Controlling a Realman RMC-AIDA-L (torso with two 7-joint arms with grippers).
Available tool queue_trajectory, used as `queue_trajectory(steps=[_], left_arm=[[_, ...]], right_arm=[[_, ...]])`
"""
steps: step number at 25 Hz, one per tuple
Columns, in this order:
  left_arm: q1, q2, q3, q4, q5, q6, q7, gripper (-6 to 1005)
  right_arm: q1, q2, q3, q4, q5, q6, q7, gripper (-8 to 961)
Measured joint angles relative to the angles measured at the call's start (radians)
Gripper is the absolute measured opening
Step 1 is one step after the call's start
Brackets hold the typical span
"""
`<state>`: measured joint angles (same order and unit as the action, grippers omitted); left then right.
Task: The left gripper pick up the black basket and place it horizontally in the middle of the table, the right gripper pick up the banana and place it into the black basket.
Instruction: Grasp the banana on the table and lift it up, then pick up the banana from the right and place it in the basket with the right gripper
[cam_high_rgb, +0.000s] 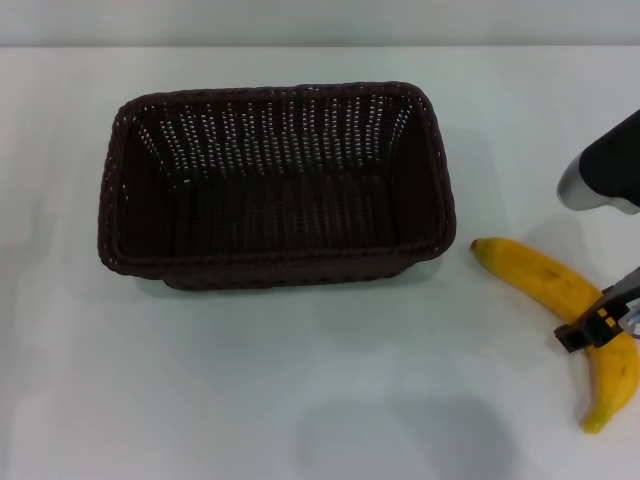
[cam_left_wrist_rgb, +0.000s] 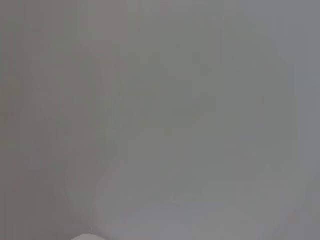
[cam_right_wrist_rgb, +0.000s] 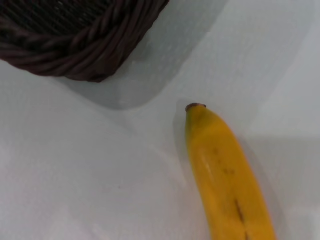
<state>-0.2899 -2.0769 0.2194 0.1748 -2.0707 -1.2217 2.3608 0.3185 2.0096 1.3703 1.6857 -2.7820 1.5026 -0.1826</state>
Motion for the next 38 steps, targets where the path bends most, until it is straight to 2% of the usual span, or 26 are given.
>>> queue_trajectory(steps=[3,8,16,20,23,26,30,34,38], left_arm=[[0.001,0.0,0.0,0.0,-0.002,-0.001,-0.002,826],[0.006,0.0,-0.001,0.0,-0.003,-0.011,-0.004,826],[0.013,-0.001,-0.002,0.0,-0.005,-0.019,-0.005,825],[0.012,-0.002,-0.002,0.0,-0.005,-0.023,-0.005,825],[0.011,-0.002,-0.002,0.0,-0.004,-0.024,-0.005,825],[0.01,-0.002,-0.002,0.0,-0.001,-0.024,-0.006,826],[0.005,-0.001,-0.001,-0.007,0.0,-0.024,-0.006,826],[-0.01,-0.001,0.0,-0.011,0.007,-0.027,-0.006,825],[-0.019,-0.002,0.0,-0.013,0.01,-0.03,-0.006,825]], right_arm=[[0.008,0.0,-0.001,-0.017,-0.012,0.003,-0.001,739],[0.012,0.0,-0.002,-0.023,-0.025,0.008,-0.005,521],[0.015,-0.003,0.055,0.002,-0.059,0.016,-0.019,497],[0.023,-0.003,0.17,0.051,-0.118,0.015,-0.076,500],[0.061,-0.002,0.278,0.078,-0.119,-0.011,-0.139,502],[0.106,0.0,0.313,0.09,-0.08,-0.061,-0.189,505],[0.184,0.001,0.276,0.085,0.047,-0.19,-0.263,507],[0.207,0.002,0.182,0.066,0.171,-0.362,-0.381,510],[0.244,0.004,0.093,-0.028,0.336,-0.487,-0.563,513]])
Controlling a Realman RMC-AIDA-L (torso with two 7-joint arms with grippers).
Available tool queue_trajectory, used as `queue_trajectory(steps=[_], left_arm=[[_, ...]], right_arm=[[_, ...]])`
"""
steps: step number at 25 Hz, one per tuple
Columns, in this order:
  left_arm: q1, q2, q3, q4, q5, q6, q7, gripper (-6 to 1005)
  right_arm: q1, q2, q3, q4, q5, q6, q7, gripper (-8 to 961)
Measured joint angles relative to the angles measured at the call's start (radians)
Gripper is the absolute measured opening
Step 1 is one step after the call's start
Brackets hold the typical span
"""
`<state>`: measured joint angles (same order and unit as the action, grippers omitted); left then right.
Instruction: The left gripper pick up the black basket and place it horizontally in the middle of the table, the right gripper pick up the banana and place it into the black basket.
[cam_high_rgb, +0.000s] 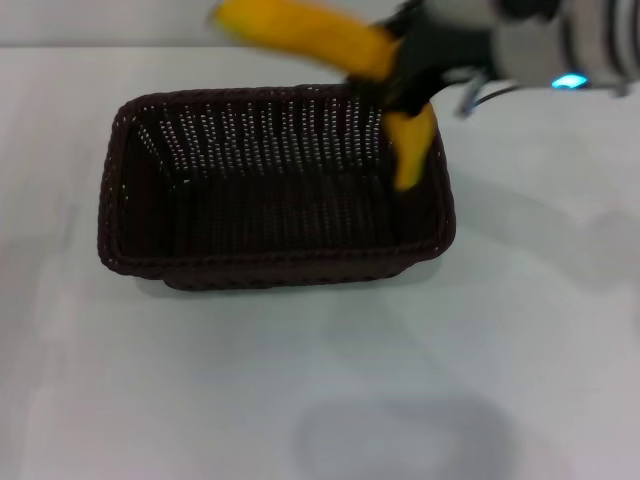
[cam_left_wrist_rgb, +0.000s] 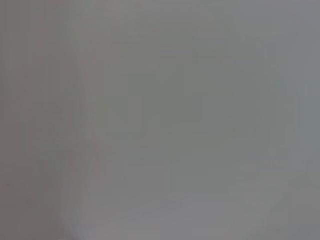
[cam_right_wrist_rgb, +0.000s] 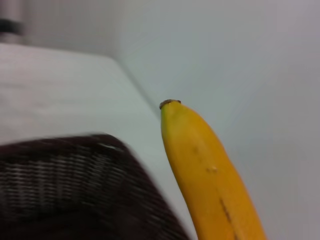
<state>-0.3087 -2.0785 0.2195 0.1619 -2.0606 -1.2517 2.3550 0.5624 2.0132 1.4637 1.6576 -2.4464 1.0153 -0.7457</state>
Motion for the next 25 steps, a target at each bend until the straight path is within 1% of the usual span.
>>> queue_trajectory(steps=[4,7,9,12,14,17,19,20,21,22,24,25], left_arm=[[0.003,-0.001,0.0,-0.001,0.0,-0.004,0.0,825],[0.002,-0.002,0.0,-0.001,0.0,-0.005,0.0,826],[0.0,-0.002,0.0,-0.001,0.0,-0.005,0.0,826],[-0.001,-0.002,0.0,-0.001,-0.001,-0.005,0.0,826],[-0.001,-0.001,0.0,-0.001,-0.001,-0.005,0.0,826],[-0.001,-0.001,0.0,-0.001,-0.001,-0.005,0.0,826],[-0.001,-0.001,0.0,-0.001,-0.001,-0.006,0.0,826],[0.0,-0.001,0.0,-0.001,-0.001,-0.007,0.0,826],[0.0,-0.001,0.0,-0.001,-0.001,-0.008,0.0,826],[0.001,-0.001,0.0,-0.003,-0.001,-0.011,0.0,826],[0.003,-0.001,0.0,-0.009,-0.001,-0.018,0.0,826],[0.004,-0.001,0.0,-0.012,0.0,-0.021,0.0,826]], right_arm=[[0.076,0.004,-0.032,-0.156,0.14,-0.025,-0.128,516],[0.133,0.007,-0.057,-0.279,0.203,-0.048,-0.18,518],[0.154,0.009,-0.075,-0.321,0.217,-0.058,-0.191,519],[0.153,0.009,-0.083,-0.332,0.233,-0.072,-0.203,522],[0.138,0.006,-0.073,-0.324,0.259,-0.075,-0.217,523],[0.097,0.002,-0.029,-0.297,0.299,-0.074,-0.25,646],[0.043,0.004,0.029,-0.266,0.358,-0.08,-0.286,728],[0.015,0.004,0.062,-0.255,0.401,-0.086,-0.307,751],[-0.009,0.005,0.093,-0.251,0.453,-0.091,-0.328,773],[-0.043,0.004,0.143,-0.253,0.541,-0.094,-0.369,796],[-0.101,0.001,0.237,-0.294,0.765,-0.072,-0.473,841],[-0.123,-0.001,0.287,-0.337,0.9,-0.04,-0.537,864]])
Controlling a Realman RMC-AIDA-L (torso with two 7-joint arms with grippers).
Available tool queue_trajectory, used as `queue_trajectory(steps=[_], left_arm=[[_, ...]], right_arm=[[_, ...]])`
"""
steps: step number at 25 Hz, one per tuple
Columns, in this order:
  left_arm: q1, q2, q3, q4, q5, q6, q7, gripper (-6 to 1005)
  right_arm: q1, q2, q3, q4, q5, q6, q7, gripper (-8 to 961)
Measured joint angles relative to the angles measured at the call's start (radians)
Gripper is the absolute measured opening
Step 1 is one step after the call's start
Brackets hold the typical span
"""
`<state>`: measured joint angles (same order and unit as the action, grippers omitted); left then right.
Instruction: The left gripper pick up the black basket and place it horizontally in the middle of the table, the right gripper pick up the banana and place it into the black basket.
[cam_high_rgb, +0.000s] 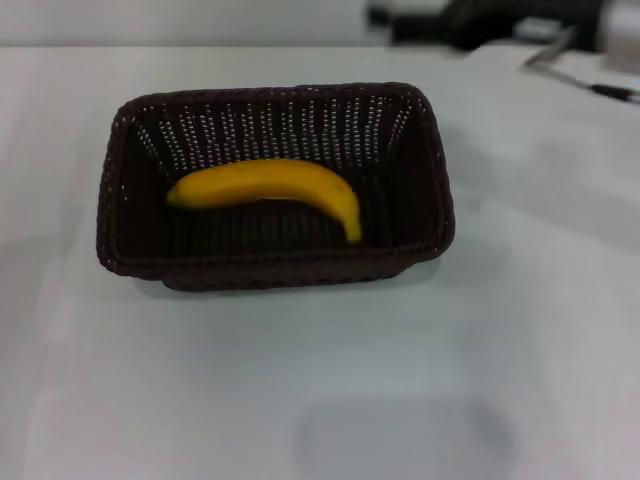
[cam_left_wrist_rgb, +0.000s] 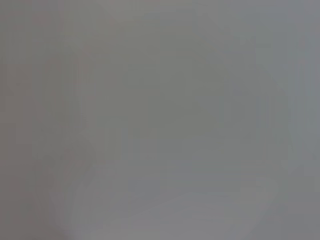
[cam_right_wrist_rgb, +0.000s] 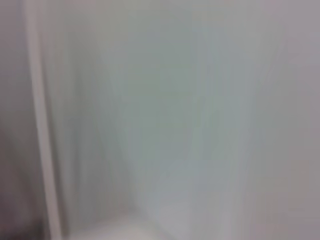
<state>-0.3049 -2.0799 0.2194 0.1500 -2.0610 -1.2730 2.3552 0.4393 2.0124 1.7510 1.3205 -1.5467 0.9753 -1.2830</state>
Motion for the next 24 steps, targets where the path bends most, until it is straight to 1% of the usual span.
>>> queue_trajectory(steps=[2,3,5,6,8,9,11,12,13,15,16,18,20,24], left_arm=[[0.002,0.0,0.0,-0.002,0.0,-0.005,0.001,825],[0.003,0.0,0.0,-0.004,0.0,-0.008,0.002,825],[0.004,0.0,0.0,-0.013,0.0,-0.013,0.001,825],[0.004,-0.001,0.0,-0.018,0.001,-0.014,0.001,825],[0.008,-0.001,0.0,-0.023,0.001,-0.02,0.002,825],[0.01,-0.001,0.0,-0.024,0.001,-0.022,0.002,825],[0.014,-0.002,0.0,-0.025,0.002,-0.027,0.005,825],[0.015,-0.002,0.0,-0.026,0.005,-0.028,0.006,825],[0.016,-0.002,0.0,-0.026,0.01,-0.029,0.009,825],[0.018,-0.002,0.0,-0.027,0.033,-0.03,0.02,825],[0.019,-0.002,0.0,-0.029,0.046,-0.034,0.029,825],[0.022,-0.003,0.0,-0.041,0.058,-0.055,0.047,825],[0.031,-0.003,-0.001,-0.066,0.059,-0.094,0.068,825],[0.042,-0.004,-0.008,-0.1,0.053,-0.136,0.105,825]], right_arm=[[-0.028,-0.002,0.089,-0.121,0.231,0.087,-0.127,854],[-0.038,-0.002,0.142,-0.215,0.376,0.156,-0.199,850],[-0.035,-0.006,0.243,-0.413,0.56,0.273,-0.278,840],[-0.029,-0.008,0.309,-0.533,0.641,0.33,-0.315,841],[-0.022,-0.012,0.424,-0.691,0.707,0.382,-0.4,842],[-0.031,-0.011,0.483,-0.764,0.717,0.39,-0.481,842],[-0.065,-0.004,0.545,-0.839,0.712,0.381,-0.707,843],[-0.074,-0.002,0.556,-0.861,0.712,0.375,-0.797,844],[-0.089,0.0,0.566,-0.908,0.72,0.356,-0.99,844],[-0.098,0.001,0.571,-0.996,0.764,0.309,-1.261,845],[-0.098,0.002,0.571,-1.03,0.793,0.282,-1.357,846],[-0.097,0.002,0.571,-1.076,0.837,0.235,-1.485,847],[-0.097,0.001,0.569,-1.091,0.846,0.213,-1.54,848],[-0.1,0.001,0.568,-1.095,0.837,0.211,-1.512,850]])
